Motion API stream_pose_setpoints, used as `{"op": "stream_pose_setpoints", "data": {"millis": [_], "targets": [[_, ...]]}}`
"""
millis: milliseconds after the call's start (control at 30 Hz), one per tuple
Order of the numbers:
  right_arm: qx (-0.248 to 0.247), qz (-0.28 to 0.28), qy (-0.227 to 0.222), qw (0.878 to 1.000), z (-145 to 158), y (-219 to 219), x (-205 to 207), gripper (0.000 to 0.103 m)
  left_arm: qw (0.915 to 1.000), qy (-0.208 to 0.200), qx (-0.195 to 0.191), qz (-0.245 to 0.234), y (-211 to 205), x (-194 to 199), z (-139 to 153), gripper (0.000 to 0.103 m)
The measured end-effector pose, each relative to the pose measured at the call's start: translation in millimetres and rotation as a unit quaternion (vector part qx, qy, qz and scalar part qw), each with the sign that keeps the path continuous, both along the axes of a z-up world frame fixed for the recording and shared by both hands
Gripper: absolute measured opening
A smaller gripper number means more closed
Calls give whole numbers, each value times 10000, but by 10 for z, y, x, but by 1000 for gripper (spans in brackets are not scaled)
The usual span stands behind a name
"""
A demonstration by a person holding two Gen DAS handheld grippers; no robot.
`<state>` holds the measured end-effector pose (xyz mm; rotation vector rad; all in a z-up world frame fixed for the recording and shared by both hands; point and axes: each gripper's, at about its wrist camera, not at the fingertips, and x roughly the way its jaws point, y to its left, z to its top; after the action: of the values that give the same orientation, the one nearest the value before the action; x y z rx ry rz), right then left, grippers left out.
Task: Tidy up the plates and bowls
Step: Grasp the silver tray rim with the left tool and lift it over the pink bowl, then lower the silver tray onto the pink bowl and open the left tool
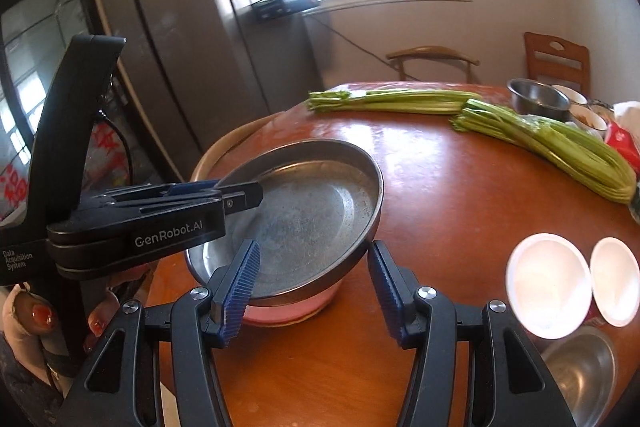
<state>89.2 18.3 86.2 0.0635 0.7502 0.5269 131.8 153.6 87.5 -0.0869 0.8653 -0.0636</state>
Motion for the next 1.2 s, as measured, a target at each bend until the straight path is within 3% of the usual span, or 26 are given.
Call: {"op": "stream_pose_setpoints", "data": {"millis": [533,1200], "targets": [[-245,516,100,9983,-250,255,44,58,9984,68,-227,522,313,-264,-323,37],[-370,820,563,9944,-606,383,160,58,9958,218,-266,848,419,-282,-659,37]]}}
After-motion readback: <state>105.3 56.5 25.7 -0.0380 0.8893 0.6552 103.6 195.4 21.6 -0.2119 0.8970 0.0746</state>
